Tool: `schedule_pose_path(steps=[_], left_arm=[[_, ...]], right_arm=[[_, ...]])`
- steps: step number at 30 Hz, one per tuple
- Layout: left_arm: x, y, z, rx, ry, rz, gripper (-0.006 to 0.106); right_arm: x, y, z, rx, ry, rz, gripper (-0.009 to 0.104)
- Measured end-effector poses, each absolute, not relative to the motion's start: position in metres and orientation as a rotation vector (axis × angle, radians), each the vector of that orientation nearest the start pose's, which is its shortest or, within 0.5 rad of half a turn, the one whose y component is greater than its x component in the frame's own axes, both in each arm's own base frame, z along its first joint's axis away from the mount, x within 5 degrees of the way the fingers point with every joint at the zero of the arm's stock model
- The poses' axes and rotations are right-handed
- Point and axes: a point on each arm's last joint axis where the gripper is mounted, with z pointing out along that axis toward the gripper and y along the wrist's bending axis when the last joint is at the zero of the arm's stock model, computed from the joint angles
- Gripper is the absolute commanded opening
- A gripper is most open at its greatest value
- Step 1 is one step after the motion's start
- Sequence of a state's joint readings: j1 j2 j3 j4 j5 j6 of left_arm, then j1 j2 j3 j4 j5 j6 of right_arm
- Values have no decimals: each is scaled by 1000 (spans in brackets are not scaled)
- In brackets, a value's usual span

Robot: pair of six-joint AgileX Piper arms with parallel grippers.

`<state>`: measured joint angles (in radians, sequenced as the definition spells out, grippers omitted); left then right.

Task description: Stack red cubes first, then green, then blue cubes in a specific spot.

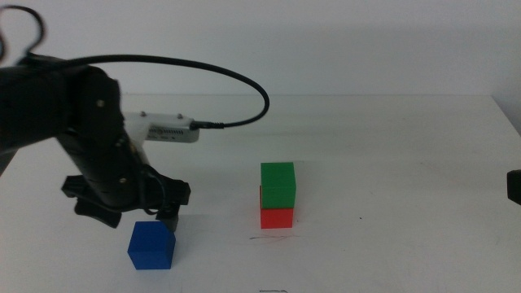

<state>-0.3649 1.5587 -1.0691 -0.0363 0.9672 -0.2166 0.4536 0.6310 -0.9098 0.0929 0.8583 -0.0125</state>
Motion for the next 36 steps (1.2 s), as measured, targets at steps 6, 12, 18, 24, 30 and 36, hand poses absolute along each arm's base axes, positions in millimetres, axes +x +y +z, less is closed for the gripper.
schedule_pose_path(steps=[6, 12, 18, 24, 30, 36], left_arm=[[285, -112, 210, 178, 3023, -100, 93], [293, -115, 188, 170, 3063, -82, 92], [299, -114, 174, 129, 3075, -78, 68], [298, -110, 180, 54, 3083, -123, 14], [290, -108, 222, 5, 3009, -181, -2], [287, -116, 271, -137, 3035, -223, -2]], right_arm=[[88, 50, 388, -462, 2030, 381, 82], [88, 50, 388, -462, 2030, 381, 82], [88, 50, 388, -462, 2030, 381, 82], [88, 50, 388, -462, 2030, 380, 82], [88, 50, 388, -462, 2030, 380, 82], [88, 50, 388, -462, 2030, 380, 82]])
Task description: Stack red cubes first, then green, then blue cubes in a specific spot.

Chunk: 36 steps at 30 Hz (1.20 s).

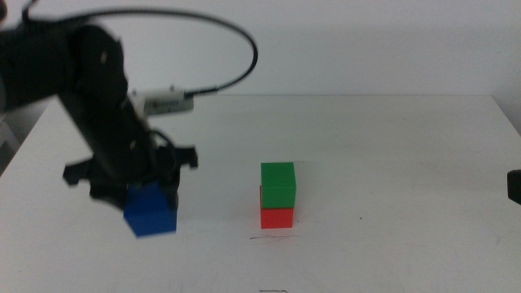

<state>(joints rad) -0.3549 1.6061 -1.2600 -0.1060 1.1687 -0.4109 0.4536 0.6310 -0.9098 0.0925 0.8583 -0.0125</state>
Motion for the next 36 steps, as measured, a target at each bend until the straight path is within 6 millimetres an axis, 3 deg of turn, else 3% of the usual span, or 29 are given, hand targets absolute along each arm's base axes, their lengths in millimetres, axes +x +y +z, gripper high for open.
schedule_pose_path(steps=[4, 9, 19, 23, 36], left_arm=[[298, -144, 304, -137, 2939, -173, -2], [308, -186, 328, -65, 2853, -237, -2], [328, -251, 326, 35, 2812, -303, -2], [332, -263, 319, 55, 2818, -307, -2], [340, -269, 296, 53, 2867, -263, -2]], right_arm=[[88, 50, 388, -462, 2030, 380, 82], [88, 50, 388, -462, 2030, 380, 82], [88, 50, 388, -462, 2030, 380, 82], [88, 50, 388, -462, 2030, 380, 82], [88, 50, 388, -462, 2030, 380, 82]])
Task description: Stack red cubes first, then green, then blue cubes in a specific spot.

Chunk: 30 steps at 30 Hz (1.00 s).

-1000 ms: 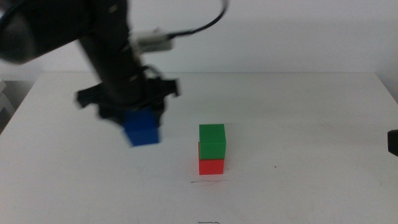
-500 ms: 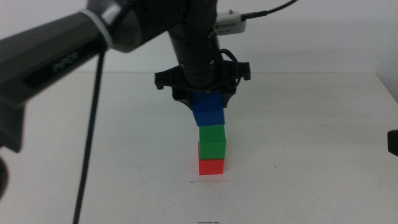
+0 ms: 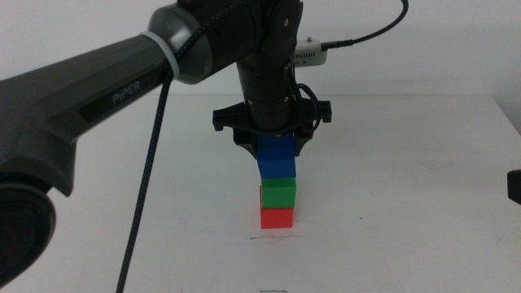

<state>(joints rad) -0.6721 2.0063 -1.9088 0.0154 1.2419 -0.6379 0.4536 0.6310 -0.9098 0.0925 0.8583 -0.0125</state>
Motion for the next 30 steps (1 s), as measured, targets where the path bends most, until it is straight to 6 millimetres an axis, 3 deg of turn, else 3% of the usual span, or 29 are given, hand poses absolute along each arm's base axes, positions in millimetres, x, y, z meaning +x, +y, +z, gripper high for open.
schedule_pose_path(steps=[13, 14, 23, 30], left_arm=[[342, -271, 288, 56, 2887, -258, -2], [342, -271, 288, 62, 2886, -257, 28], [342, -272, 288, 111, 2883, -252, 70], [342, -272, 288, 110, 2886, -259, 83]], right_arm=[[88, 50, 388, -461, 2030, 380, 82], [88, 50, 388, -461, 2030, 380, 82], [88, 50, 388, -461, 2030, 380, 82], [88, 50, 388, -461, 2030, 380, 82]])
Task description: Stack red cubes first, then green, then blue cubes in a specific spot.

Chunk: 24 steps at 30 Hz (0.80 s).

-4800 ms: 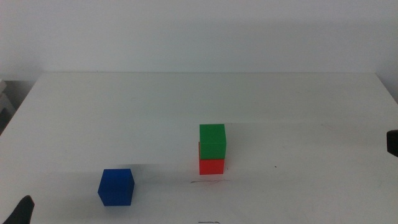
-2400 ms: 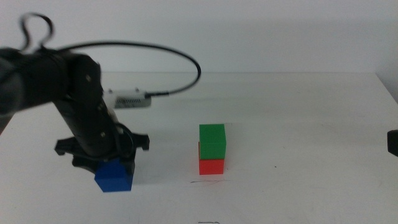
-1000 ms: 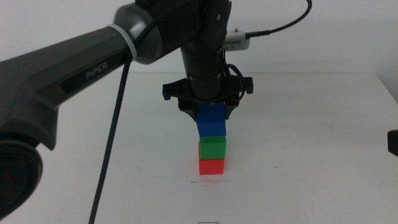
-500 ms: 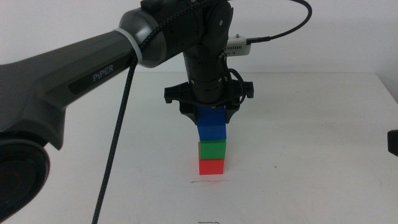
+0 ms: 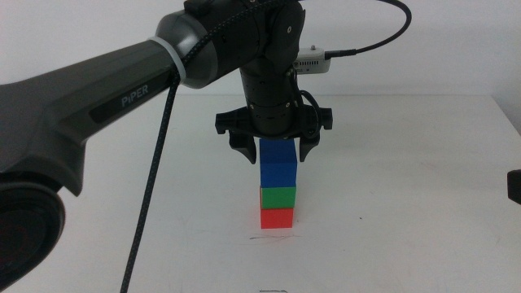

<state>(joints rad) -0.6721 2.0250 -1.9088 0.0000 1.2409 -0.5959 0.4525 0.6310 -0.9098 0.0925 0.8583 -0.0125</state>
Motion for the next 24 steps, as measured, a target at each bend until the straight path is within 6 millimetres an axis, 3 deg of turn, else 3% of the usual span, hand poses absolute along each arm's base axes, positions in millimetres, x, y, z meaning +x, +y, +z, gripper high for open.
schedule_pose_path(steps=[8, 16, 24], left_arm=[[337, -268, 303, 133, 2852, -284, 83], [319, -248, 357, 196, 2707, -308, 83], [301, -220, 405, 225, 2543, -222, 83]], right_arm=[[88, 50, 388, -461, 2030, 380, 82], [88, 50, 388, -461, 2030, 380, 82], [88, 50, 388, -461, 2030, 380, 82]])
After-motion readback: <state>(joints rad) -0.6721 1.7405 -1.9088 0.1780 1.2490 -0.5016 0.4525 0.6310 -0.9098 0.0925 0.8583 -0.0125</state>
